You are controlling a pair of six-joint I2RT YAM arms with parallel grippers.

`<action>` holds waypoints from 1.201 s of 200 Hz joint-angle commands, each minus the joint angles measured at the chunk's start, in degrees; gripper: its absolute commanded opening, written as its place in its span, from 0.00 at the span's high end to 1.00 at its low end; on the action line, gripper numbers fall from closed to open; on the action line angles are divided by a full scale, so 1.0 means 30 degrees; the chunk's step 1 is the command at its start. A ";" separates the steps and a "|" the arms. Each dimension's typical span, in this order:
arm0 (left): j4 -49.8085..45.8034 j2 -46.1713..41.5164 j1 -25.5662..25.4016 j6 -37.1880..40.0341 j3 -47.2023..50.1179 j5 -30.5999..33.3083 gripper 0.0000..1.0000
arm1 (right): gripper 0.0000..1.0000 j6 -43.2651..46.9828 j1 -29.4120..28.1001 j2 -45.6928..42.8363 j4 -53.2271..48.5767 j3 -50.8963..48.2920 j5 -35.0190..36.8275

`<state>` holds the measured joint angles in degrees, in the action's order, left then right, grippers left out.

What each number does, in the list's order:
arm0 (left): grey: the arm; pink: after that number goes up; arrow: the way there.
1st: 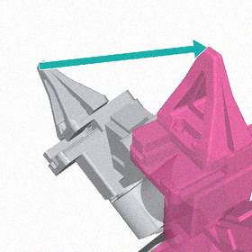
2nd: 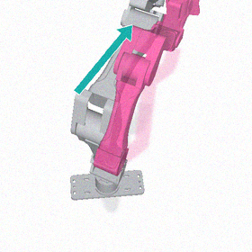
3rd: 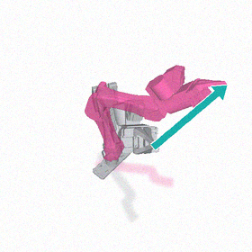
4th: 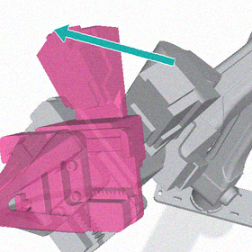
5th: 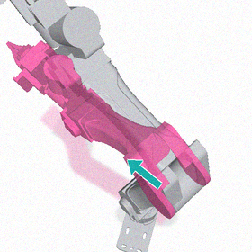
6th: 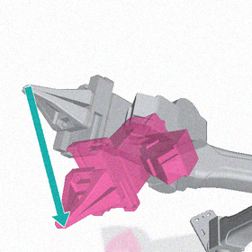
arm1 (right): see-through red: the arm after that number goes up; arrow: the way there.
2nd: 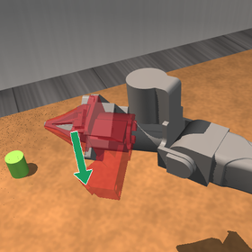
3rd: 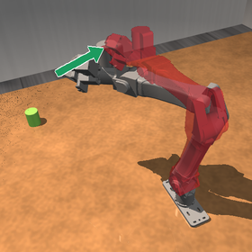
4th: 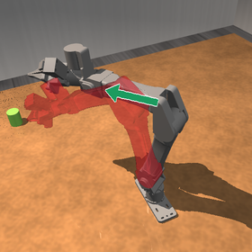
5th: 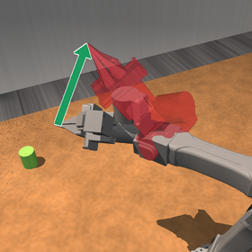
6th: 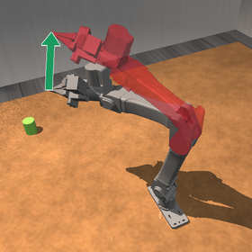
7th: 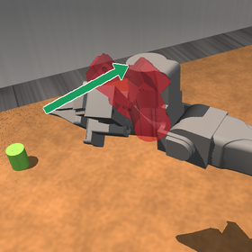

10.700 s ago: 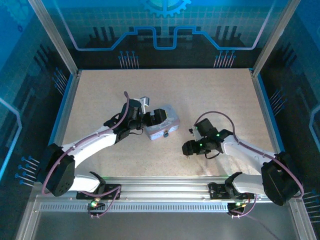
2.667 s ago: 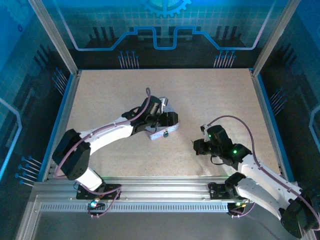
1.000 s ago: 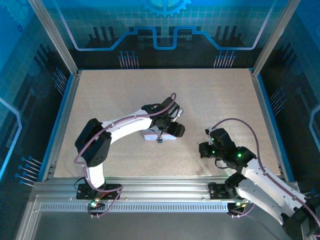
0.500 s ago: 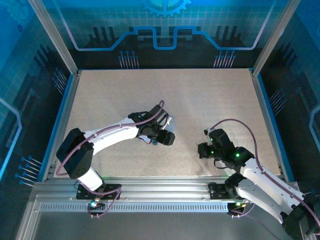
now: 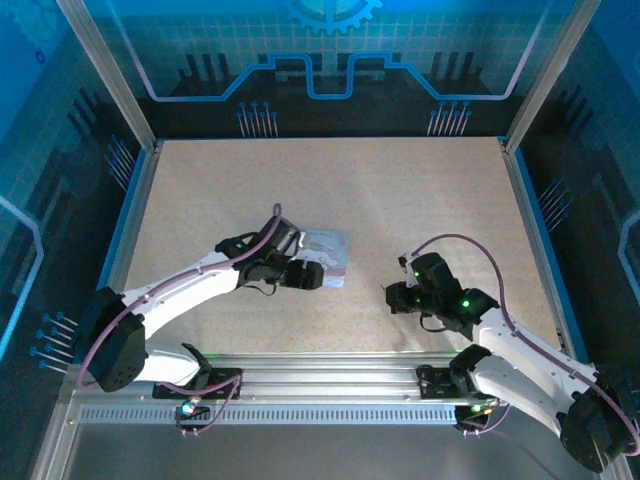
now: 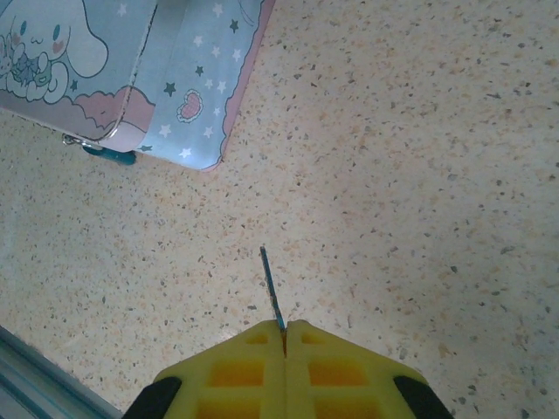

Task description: Unlock the padlock with the key

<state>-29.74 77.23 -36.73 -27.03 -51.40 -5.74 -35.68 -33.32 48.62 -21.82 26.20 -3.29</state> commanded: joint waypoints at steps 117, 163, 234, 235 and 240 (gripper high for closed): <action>0.3873 0.2531 0.3558 -0.0310 -0.0086 -0.2293 0.18 | 0.94 0.0058 -0.0357 -0.0376 0.0273 0.0206 0.0071; 0.4260 0.4224 0.4136 0.0400 -0.2157 -0.2716 0.18 | 0.94 0.0021 -0.0407 -0.0270 0.0529 0.0101 -0.0075; 0.5092 0.4656 0.4132 0.0757 -0.2139 -0.2736 0.18 | 0.94 0.0171 -0.0465 0.0247 0.1272 0.0130 -0.0448; 0.5129 0.4603 0.4130 0.0767 -0.2083 -0.2726 0.18 | 0.94 0.0173 -0.0465 0.0282 0.1285 0.0138 -0.0467; 0.5283 0.4292 0.4144 0.0812 -0.1801 -0.2675 0.18 | 0.94 0.0212 -0.0465 0.0406 0.1394 0.0194 -0.0513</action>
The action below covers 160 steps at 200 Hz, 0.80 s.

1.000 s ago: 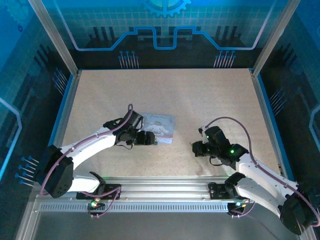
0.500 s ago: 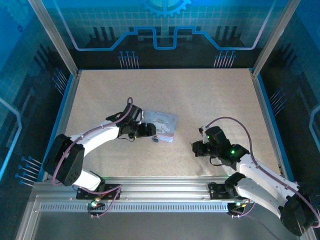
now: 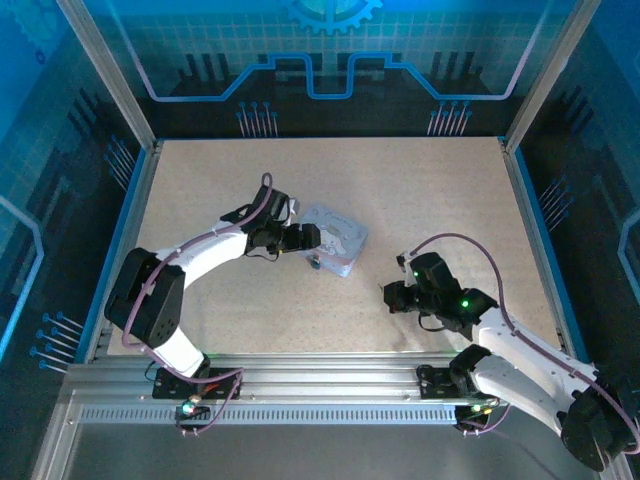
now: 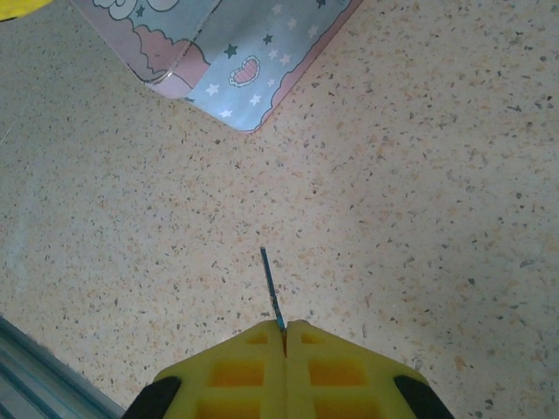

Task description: Unlock the padlock with the key

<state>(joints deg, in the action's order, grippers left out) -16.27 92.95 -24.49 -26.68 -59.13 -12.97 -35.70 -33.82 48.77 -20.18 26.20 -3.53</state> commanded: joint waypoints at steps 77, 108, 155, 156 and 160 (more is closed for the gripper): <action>0.4058 -0.6150 0.0019 0.1027 0.6561 -0.0657 0.13 | 0.94 0.0517 -0.0066 0.4146 0.5434 0.1911 -0.3260; 0.6515 -0.7172 -0.0082 0.0265 0.8763 -0.1351 0.13 | 0.95 0.0990 0.0312 0.6785 0.6331 0.3800 -0.4084; 0.8939 -0.6920 -0.0877 0.0373 1.0067 -0.1250 0.14 | 0.94 0.1316 0.0981 1.0554 0.7732 0.6426 -0.4746; 0.8954 -0.6895 -0.0898 0.0384 1.0070 -0.1232 0.14 | 0.94 0.1321 0.0972 1.0654 0.7743 0.6479 -0.4744; 0.9093 -0.6830 -0.0956 0.0397 1.0105 -0.1194 0.14 | 0.95 0.1359 0.0988 1.1020 0.7804 0.6710 -0.4784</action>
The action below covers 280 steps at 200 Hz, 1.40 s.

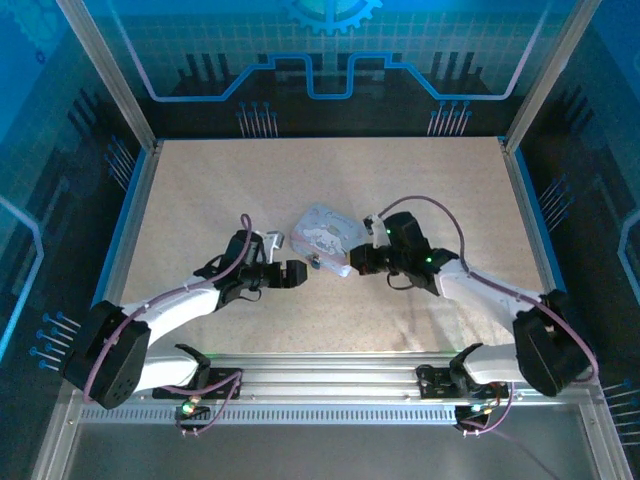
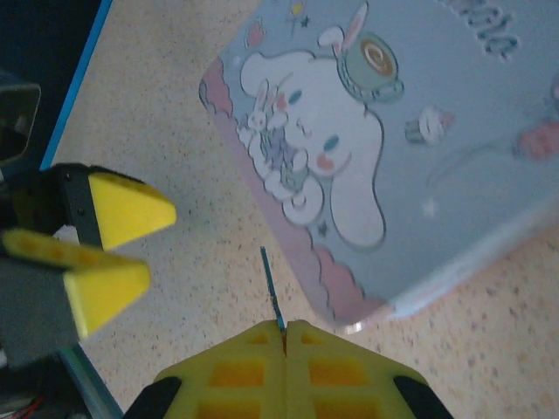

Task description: Unlock the padlock with the key

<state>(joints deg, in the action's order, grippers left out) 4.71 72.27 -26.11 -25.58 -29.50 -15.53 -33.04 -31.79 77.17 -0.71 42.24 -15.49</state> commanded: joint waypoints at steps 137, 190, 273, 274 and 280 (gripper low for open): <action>0.7783 0.2732 -0.0877 0.1542 0.0823 0.0007 0.14 | 0.95 0.0319 0.0695 0.6796 0.2057 0.3689 -0.0840; 0.9413 0.4394 -0.0953 0.1863 0.0708 0.0018 0.19 | 0.95 0.0260 0.0665 0.6848 0.1958 0.3039 -0.0864; 1.1234 0.6612 -0.1347 0.2459 0.0171 0.0656 0.25 | 0.95 -0.0003 0.0638 0.6885 0.2434 0.2268 -0.0990; 1.1248 0.6627 -0.1361 0.2461 0.0168 0.0675 0.25 | 0.95 -0.0003 0.0652 0.6885 0.2434 0.2268 -0.0990; 1.1337 0.6788 -0.1372 0.2532 0.0114 0.0685 0.26 | 0.95 -0.0003 0.0635 0.6885 0.2435 0.2239 -0.0966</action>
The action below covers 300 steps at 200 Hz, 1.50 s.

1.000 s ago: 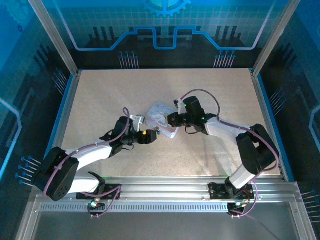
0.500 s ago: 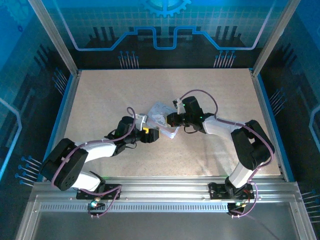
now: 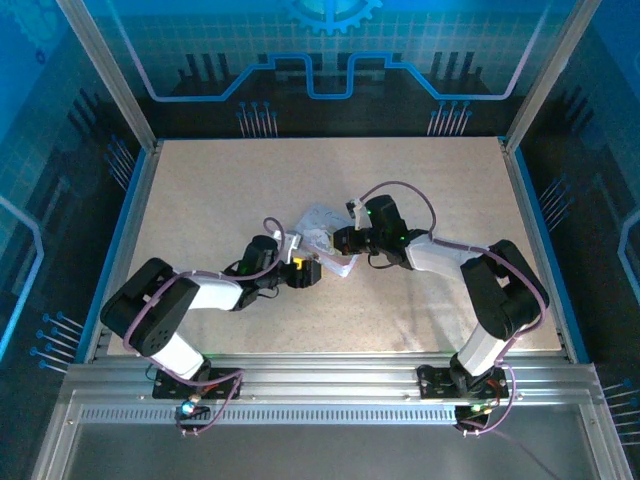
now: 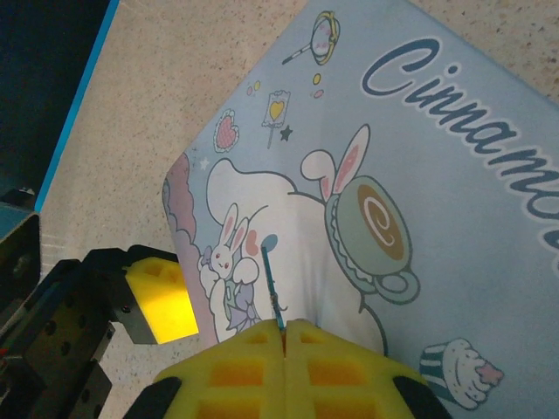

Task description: Unlock the padlock with the key

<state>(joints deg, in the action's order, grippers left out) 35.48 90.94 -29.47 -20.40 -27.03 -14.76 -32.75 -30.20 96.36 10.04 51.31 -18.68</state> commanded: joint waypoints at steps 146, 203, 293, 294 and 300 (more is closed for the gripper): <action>0.2556 0.3319 -0.0880 0.1030 -0.1526 0.0661 0.38 | 0.95 -0.0010 0.0119 0.0487 -0.1117 -0.0802 0.0048; 0.2688 0.3437 -0.1344 0.0334 -0.1743 0.0846 0.43 | 0.95 0.0019 0.0117 0.0472 -0.1092 -0.0851 0.0049; 0.2868 0.3627 -0.1759 -0.0448 -0.1804 0.1690 0.49 | 0.95 -0.0089 0.0133 0.0408 -0.0813 -0.1019 -0.0005; 0.2859 0.3635 -0.1768 -0.0456 -0.1803 0.1709 0.49 | 0.95 -0.0093 0.0133 0.0404 -0.0806 -0.1019 -0.0010; 0.2859 0.3639 -0.1799 -0.0543 -0.1835 0.1770 0.49 | 0.95 -0.0074 0.0149 0.0401 -0.0799 -0.1026 0.0010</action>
<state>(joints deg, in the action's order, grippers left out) 42.39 100.82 -34.30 -21.02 -31.07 -10.50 -32.77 -30.20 96.36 11.86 50.35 -18.94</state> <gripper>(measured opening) 0.515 0.051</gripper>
